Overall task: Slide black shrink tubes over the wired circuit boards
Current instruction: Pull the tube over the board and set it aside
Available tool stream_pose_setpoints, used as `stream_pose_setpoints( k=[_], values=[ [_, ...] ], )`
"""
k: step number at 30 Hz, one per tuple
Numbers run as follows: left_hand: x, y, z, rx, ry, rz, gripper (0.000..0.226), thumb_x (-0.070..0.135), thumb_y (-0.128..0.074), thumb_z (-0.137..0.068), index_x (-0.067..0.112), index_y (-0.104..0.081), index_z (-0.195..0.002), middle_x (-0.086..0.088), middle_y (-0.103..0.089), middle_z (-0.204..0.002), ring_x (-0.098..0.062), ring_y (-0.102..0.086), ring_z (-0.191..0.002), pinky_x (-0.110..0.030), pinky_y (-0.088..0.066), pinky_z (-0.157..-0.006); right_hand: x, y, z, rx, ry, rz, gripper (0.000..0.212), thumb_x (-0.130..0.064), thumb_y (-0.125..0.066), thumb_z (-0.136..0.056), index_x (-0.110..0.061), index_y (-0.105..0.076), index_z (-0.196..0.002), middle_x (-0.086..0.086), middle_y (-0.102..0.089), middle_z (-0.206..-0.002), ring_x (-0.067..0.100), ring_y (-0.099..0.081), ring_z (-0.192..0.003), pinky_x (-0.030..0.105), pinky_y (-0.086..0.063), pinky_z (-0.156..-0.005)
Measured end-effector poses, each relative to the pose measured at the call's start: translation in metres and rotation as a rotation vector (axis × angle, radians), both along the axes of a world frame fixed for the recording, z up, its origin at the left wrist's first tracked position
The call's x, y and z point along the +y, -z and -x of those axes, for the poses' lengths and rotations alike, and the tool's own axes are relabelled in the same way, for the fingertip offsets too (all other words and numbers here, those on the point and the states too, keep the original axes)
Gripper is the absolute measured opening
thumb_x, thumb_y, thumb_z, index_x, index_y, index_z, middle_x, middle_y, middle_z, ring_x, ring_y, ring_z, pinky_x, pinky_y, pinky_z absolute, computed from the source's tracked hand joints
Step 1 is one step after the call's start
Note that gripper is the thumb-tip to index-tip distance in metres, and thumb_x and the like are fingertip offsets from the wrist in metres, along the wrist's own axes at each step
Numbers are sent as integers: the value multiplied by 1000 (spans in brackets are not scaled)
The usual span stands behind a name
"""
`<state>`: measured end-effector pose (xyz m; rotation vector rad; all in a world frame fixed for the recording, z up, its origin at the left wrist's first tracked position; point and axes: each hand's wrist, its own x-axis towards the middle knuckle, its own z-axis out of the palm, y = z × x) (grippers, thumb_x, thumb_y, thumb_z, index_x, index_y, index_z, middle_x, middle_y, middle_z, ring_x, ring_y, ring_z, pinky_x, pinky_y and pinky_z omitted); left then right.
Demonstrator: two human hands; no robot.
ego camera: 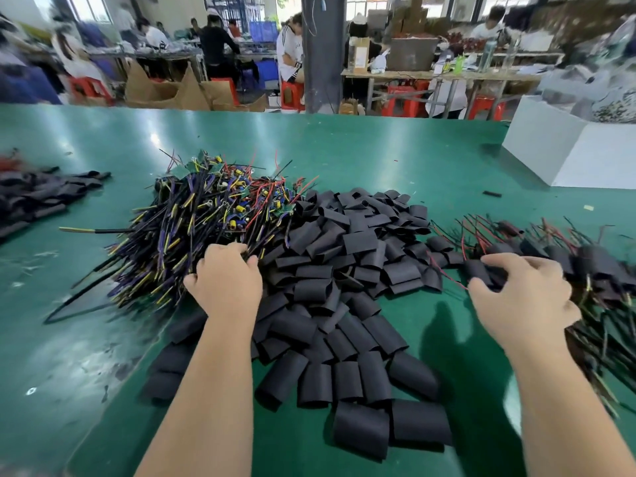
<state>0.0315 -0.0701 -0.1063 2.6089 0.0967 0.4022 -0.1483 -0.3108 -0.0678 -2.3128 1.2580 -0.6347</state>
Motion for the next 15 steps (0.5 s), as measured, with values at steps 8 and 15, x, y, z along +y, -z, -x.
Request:
stream_pose_setpoints(
  k=[8,15],
  values=[
    [8,-2,-15,-17,-72,106,20,38,-54,-95,24,-67,-99,2,-69,-83,-26,-53,-77,-45,-30,-97,16,2,-3,-40,-156,-52,24,-20,-65,-86,-24,-65,-110,4,-44,-125,33,-46,-114,45,-24,-104],
    [8,-6,-11,-32,9,105,24,24,-42,-96,23,-62,-84,3,-70,-75,-23,-57,-73,-37,-28,-81,23,-2,-3,-140,-226,-61,20,-17,-64,-85,-28,-65,-102,-4,-42,-110,24,-50,-101,47,-35,-100]
  ],
)
